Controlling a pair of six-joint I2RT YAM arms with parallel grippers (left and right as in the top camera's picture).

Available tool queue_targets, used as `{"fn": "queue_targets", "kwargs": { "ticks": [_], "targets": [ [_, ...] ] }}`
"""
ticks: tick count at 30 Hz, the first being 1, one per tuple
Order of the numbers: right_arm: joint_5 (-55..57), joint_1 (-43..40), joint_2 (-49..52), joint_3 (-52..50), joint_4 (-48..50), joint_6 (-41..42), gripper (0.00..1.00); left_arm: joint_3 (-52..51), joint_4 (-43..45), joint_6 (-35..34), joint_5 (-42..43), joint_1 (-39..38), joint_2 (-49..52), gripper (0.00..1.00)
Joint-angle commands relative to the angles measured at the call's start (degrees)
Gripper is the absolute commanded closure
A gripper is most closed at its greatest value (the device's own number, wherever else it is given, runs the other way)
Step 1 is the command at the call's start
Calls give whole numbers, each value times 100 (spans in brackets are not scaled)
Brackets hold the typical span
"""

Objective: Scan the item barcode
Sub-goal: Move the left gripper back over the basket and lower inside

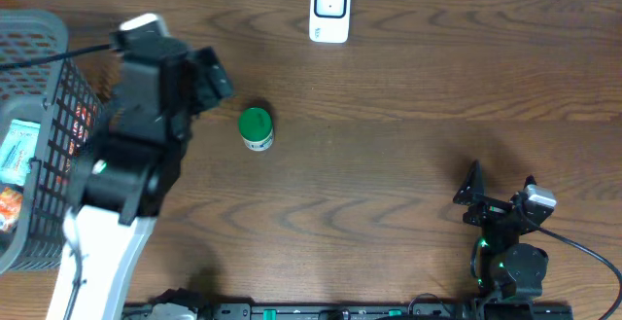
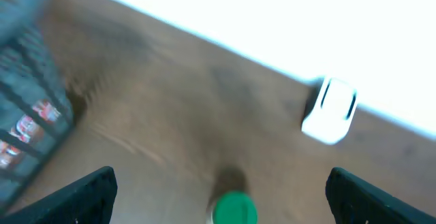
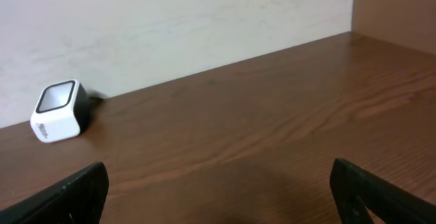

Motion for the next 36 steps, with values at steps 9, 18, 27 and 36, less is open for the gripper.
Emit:
{"fn": "queue_targets", "kwargs": {
  "ticks": [9,18,27,36],
  "targets": [
    [11,33,2,-11,-20,-55,1,7,691,24,-214,940,-1521,2],
    [11,33,2,-11,-20,-55,1,7,1878,365,-658,975,-2050,2],
    [11,33,2,-11,-20,-55,1,153,2205,1720,-2472,975,-1390,2],
    [11,33,2,-11,-20,-55,1,223,2144,1779,-2680,1674,-219,2]
  ]
}}
